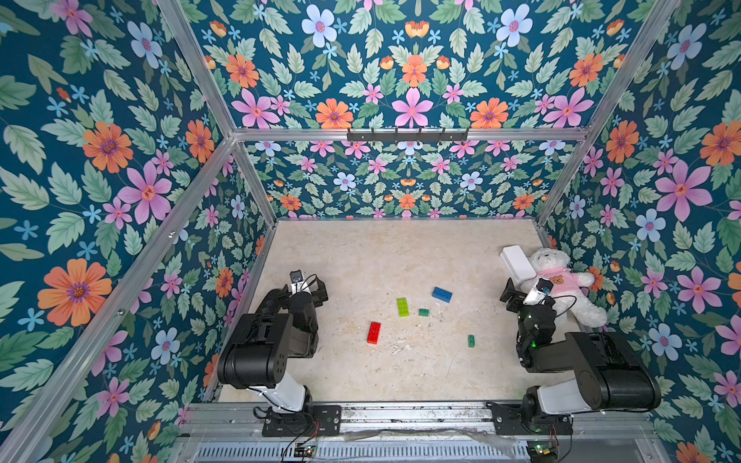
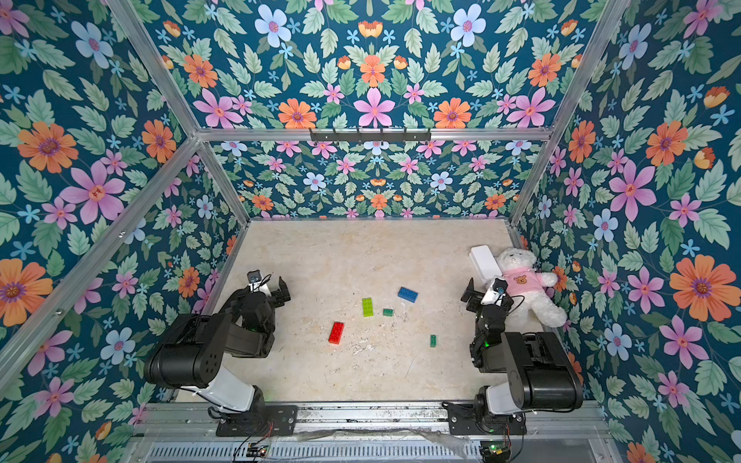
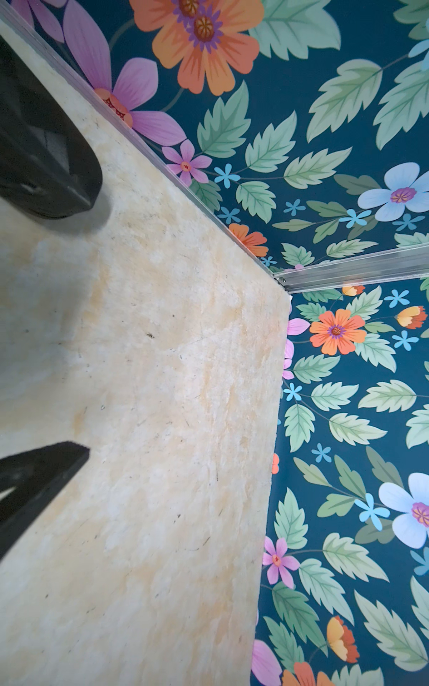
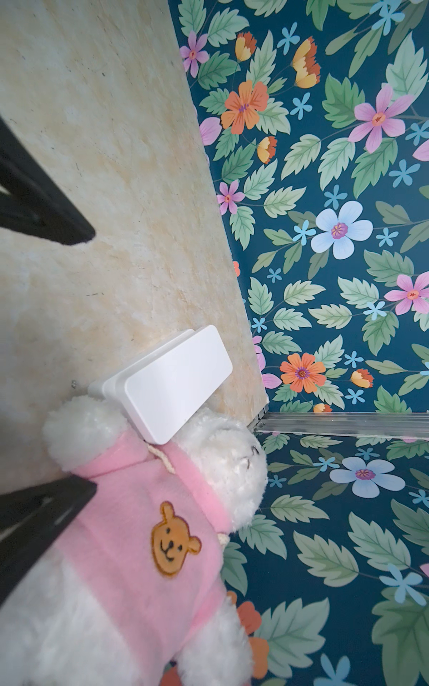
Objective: Assemble the number 5 with lego
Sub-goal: Adjust the lego brick at the center of the board.
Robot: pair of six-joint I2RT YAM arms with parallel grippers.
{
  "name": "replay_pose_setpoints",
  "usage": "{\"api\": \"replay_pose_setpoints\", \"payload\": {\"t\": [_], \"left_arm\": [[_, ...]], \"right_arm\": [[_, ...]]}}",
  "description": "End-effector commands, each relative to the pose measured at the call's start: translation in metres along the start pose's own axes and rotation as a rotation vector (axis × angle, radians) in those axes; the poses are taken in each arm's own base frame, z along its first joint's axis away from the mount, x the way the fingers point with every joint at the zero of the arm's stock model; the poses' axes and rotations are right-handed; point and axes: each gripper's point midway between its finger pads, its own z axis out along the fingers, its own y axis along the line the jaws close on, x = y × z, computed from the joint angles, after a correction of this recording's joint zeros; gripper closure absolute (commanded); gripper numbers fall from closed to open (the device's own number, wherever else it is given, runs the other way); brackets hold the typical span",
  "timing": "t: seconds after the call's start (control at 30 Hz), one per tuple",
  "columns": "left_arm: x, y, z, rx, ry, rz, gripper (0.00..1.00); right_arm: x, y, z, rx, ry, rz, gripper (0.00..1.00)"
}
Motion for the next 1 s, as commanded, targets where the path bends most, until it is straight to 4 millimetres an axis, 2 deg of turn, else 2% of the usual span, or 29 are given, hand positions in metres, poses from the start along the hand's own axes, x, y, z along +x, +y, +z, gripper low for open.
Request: {"api": "replay_pose_setpoints", "payload": {"t": [0.0, 0.07, 0.17, 0.3, 0.37, 0.43, 0.53, 0.63, 0.67, 0.73, 0.83, 0.9, 0.97], "left_arm": [[-0.011, -0.003, 0.004, 0.007, 0.019, 0.022, 0.01], [-0.02, 0.0, 0.011, -0.028, 0.053, 0.023, 0.0], [-0.037, 0.003, 0.015, -0.063, 0.055, 0.012, 0.01], [-0.07, 0.006, 0.013, -0.088, 0.035, -0.145, 0.01], [-0.08, 0.004, 0.012, -0.083, 0.067, -0.263, 0.01], [-0.078, 0.001, 0.01, -0.085, 0.142, -0.404, 0.01], [-0.072, -0.03, 0.003, 0.082, 0.226, -0.497, 0.01], [-0.069, -0.06, -0.017, 0.264, 0.284, -0.577, 0.23], [-0.069, -0.068, -0.028, 0.312, 0.298, -0.59, 0.27], [-0.067, -0.083, -0.05, 0.391, 0.321, -0.586, 0.29], [-0.053, -0.102, -0.079, 0.468, 0.404, -0.544, 0.33], [-0.035, -0.113, -0.094, 0.5, 0.488, -0.512, 0.4], [-0.016, -0.128, -0.109, 0.559, 0.556, -0.496, 0.4]], "right_arm": [[-0.023, -0.001, -0.005, 0.014, -0.058, 0.013, 0.01], [-0.032, 0.001, -0.003, 0.013, -0.042, 0.008, 0.01], [-0.06, 0.006, -0.004, 0.002, -0.07, 0.067, 0.01], [-0.088, 0.02, -0.003, -0.051, -0.053, 0.174, 0.01], [-0.092, 0.032, -0.001, -0.096, 0.02, 0.247, 0.01], [-0.088, 0.041, -0.003, -0.14, 0.079, 0.383, 0.01], [-0.078, 0.064, -0.005, -0.277, 0.167, 0.521, 0.01], [-0.062, 0.098, -0.007, -0.431, 0.329, 0.52, 0.24], [-0.056, 0.105, -0.009, -0.453, 0.371, 0.526, 0.3], [-0.048, 0.111, -0.015, -0.444, 0.41, 0.522, 0.31], [-0.037, 0.126, -0.029, -0.431, 0.468, 0.485, 0.31], [-0.025, 0.136, -0.038, -0.423, 0.533, 0.465, 0.33], [-0.013, 0.145, -0.047, -0.423, 0.582, 0.446, 0.34]]}}
